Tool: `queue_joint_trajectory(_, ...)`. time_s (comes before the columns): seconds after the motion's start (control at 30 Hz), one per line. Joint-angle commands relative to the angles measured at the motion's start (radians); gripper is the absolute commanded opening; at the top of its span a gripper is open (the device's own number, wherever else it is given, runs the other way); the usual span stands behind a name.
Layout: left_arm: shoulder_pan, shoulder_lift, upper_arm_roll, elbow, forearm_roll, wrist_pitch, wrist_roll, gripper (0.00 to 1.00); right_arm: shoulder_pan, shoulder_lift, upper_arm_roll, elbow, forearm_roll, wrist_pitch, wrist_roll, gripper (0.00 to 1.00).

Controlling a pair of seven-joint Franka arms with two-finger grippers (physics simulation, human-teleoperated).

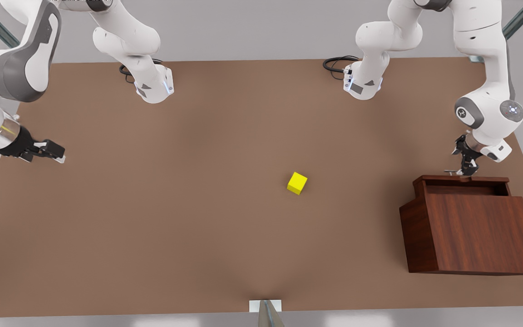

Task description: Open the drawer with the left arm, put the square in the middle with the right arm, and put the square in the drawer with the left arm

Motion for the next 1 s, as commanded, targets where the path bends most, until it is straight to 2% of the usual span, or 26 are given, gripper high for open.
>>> queue_joint_trajectory(0.0,-0.004,0.000,0.000,0.000,0.002,0.000,0.000,1.00,0.002,0.000,0.000,0.000,0.000,0.000,0.000,1.00)
queue_joint_trajectory(0.33,-0.004,-0.037,0.001,-0.029,0.002,-0.021,0.002,1.00,0.008,0.002,0.000,0.000,0.000,0.014,0.002,1.00)
queue_joint_trajectory(0.53,-0.003,-0.034,0.058,-0.035,0.002,-0.008,0.086,1.00,0.009,0.002,0.000,0.000,0.000,0.022,0.003,1.00)
queue_joint_trajectory(0.97,-0.003,-0.080,0.090,-0.078,0.002,-0.029,0.149,1.00,0.009,0.002,0.000,0.000,0.000,0.023,0.003,1.00)
